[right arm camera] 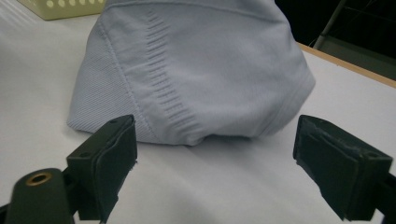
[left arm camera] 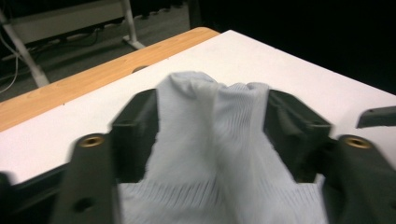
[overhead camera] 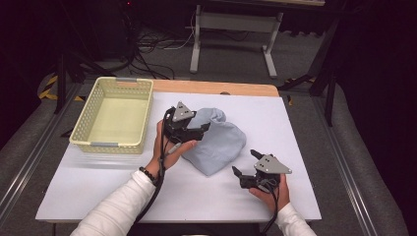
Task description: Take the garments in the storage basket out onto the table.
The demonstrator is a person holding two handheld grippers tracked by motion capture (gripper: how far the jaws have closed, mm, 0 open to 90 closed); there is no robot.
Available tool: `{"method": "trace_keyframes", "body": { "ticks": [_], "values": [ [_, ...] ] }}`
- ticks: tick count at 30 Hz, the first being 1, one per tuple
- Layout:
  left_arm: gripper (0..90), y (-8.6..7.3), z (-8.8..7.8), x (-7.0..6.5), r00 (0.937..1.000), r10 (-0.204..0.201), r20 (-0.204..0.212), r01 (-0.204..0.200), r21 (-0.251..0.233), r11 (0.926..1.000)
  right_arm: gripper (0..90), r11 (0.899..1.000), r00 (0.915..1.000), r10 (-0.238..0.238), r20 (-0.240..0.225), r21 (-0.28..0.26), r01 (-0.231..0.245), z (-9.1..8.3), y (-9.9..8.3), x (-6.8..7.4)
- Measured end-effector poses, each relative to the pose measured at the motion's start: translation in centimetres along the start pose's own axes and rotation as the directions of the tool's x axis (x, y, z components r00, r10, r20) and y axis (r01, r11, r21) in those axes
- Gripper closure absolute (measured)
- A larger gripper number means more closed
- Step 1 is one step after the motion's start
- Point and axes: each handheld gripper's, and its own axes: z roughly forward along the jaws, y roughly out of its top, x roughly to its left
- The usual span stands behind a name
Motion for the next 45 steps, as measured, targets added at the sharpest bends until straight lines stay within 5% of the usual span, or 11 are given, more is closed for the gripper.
{"method": "trace_keyframes", "body": {
  "ticks": [7, 12, 16, 17, 20, 25, 29, 32, 37, 42, 45],
  "values": [
    [17.2, -2.6, -2.3, -0.2, 0.9884, 0.147, 0.037, -0.148, 0.024, 0.9887, 15.9, 0.999, 0.9991, 0.037, 0.021, 0.024, -0.038, 0.2, 0.0, -0.6],
    [10.1, -5.3, -3.6, -0.6, 0.9678, 0.250, 0.030, -0.251, 0.068, 0.9655, 20.7, 0.996, 0.9979, 0.064, 0.008, 0.057, -0.064, 0.8, 0.4, -1.3],
    [17.0, -6.8, -3.9, -0.5, 0.9521, 0.296, 0.078, -0.303, 0.113, 0.9462, 24.2, 0.992, 0.9952, 0.097, 0.012, 0.083, -0.098, 2.0, 0.9, -2.4],
    [16.9, -7.4, -3.5, -0.5, 0.9439, 0.313, 0.105, -0.326, 0.141, 0.9348, 24.8, 0.987, 0.9915, 0.129, 0.017, 0.095, -0.130, 2.7, 1.3, -3.0],
    [16.8, -7.8, -2.9, -0.3, 0.9388, 0.326, 0.112, -0.341, 0.178, 0.9229, 25.6, 0.977, 0.9848, 0.166, 0.052, 0.124, -0.171, 3.9, 1.9, -3.9],
    [20.8, -8.3, -1.6, 0.5, 0.9508, 0.298, 0.084, -0.309, 0.211, 0.9272, 27.0, 0.956, 0.9693, 0.227, 0.094, 0.169, -0.240, 5.6, 2.1, -5.3],
    [23.6, -8.9, -0.4, 1.2, 0.9568, 0.286, 0.055, -0.290, 0.253, 0.9230, 35.1, 0.928, 0.9555, 0.292, 0.044, 0.231, -0.294, 6.6, 1.7, -6.0],
    [29.4, -9.4, 0.4, 1.7, 0.9695, 0.236, 0.064, -0.245, 0.262, 0.9333, 46.8, 0.929, 0.9570, 0.290, 0.012, 0.237, -0.284, 6.6, 1.8, -5.8],
    [50.2, -9.8, 1.0, 2.0, 0.9749, 0.197, 0.104, -0.219, 0.276, 0.9360, 67.3, 0.942, 0.9686, 0.247, -0.026, 0.241, -0.234, 6.5, 1.7, -5.0],
    [75.6, -9.6, 1.0, 2.1, 0.9741, 0.180, 0.137, -0.213, 0.292, 0.9324, 77.3, 0.950, 0.9709, 0.237, -0.032, 0.215, -0.225, 6.2, 1.7, -5.0],
    [79.4, -9.1, 0.5, 1.7, 0.9738, 0.191, 0.124, -0.220, 0.293, 0.9305, 79.2, 0.964, 0.9757, 0.219, 0.007, 0.152, -0.217, 5.2, 2.7, -5.6]
  ]
}}
